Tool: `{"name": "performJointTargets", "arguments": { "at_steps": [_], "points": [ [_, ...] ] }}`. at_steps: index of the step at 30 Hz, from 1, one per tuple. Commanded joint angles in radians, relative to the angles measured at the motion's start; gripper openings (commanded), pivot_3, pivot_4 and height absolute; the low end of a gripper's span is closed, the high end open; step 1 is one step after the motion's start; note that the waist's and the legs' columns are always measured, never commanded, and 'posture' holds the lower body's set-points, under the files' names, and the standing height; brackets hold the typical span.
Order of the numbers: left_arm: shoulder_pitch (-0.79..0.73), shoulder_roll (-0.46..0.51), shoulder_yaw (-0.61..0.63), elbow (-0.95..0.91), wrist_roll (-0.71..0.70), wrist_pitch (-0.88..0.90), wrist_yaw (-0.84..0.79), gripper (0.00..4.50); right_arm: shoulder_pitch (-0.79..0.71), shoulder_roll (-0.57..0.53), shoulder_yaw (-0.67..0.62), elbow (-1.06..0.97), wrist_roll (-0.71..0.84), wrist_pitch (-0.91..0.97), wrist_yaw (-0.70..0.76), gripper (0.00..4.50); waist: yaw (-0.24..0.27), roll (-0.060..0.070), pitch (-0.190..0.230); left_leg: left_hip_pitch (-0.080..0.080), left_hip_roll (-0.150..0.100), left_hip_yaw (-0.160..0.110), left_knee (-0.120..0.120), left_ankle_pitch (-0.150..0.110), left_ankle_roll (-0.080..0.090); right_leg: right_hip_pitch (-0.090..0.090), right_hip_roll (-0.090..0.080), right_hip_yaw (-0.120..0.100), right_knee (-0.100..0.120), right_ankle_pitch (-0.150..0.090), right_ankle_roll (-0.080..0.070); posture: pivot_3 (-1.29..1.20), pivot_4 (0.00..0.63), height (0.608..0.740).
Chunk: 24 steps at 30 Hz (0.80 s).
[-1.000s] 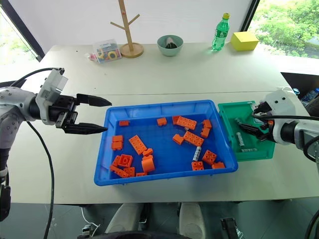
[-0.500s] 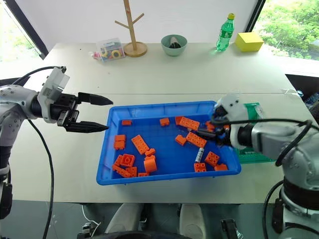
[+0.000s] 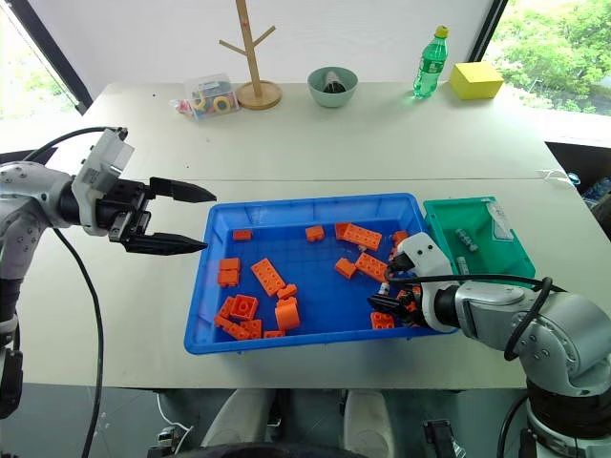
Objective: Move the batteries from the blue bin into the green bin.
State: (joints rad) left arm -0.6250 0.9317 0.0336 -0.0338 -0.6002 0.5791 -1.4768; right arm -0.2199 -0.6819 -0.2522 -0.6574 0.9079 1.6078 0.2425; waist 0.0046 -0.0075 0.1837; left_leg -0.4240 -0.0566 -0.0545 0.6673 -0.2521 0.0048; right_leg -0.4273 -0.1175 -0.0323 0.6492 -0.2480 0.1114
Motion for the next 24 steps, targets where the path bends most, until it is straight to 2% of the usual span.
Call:
{"name": "performJointTargets", "arguments": {
  "at_steps": [1,8,11,16,17,24],
  "points": [
    [-0.008,0.016,0.025,-0.016,-0.008,-0.006,-0.004,4.50,0.000,0.001,0.006,0.006,0.034,0.007,-0.026,3.51,0.000,0.000,0.000,0.000,0.000,0.000,0.000,0.000,0.000,0.000,0.000,0.000,0.000,0.000,0.000,0.00,0.150,0.703],
    [-0.009,0.011,0.024,-0.008,-0.005,-0.017,-0.005,4.50,-0.023,0.017,0.083,0.026,0.024,0.007,-0.054,3.51,-0.002,-0.003,-0.002,0.001,0.000,0.000,0.000,0.000,0.000,0.001,0.000,0.000,0.000,0.000,0.000,0.00,0.150,0.703],
    [-0.018,0.004,0.020,-0.002,-0.002,-0.021,-0.002,4.50,-0.060,0.031,0.114,0.044,0.013,0.007,-0.061,2.67,-0.010,-0.003,-0.002,0.003,0.001,0.000,0.000,0.000,0.000,0.002,0.001,0.000,0.000,0.000,0.000,0.00,0.150,0.703],
    [-0.026,0.005,0.021,0.006,0.001,-0.028,-0.001,4.50,-0.086,0.034,0.139,0.058,-0.003,0.007,-0.065,0.28,-0.016,-0.003,-0.002,0.003,0.001,0.000,0.000,0.000,0.000,0.002,0.001,0.000,0.000,0.000,0.000,0.00,0.150,0.703],
    [-0.025,0.007,0.022,0.007,0.001,-0.029,-0.002,4.50,-0.090,0.033,0.138,0.057,-0.001,0.007,-0.064,0.13,-0.014,-0.003,-0.002,0.003,0.001,0.000,0.000,0.000,0.000,0.002,0.001,0.000,0.000,0.000,0.000,0.00,0.150,0.703],
    [-0.018,0.007,0.023,0.016,0.003,-0.040,-0.003,4.50,-0.115,0.020,0.140,0.043,-0.002,0.007,-0.054,0.13,-0.016,-0.003,-0.002,0.002,0.000,-0.001,0.000,0.000,0.000,0.002,0.001,0.000,0.000,0.000,0.000,0.00,0.150,0.703]
  ]
}}
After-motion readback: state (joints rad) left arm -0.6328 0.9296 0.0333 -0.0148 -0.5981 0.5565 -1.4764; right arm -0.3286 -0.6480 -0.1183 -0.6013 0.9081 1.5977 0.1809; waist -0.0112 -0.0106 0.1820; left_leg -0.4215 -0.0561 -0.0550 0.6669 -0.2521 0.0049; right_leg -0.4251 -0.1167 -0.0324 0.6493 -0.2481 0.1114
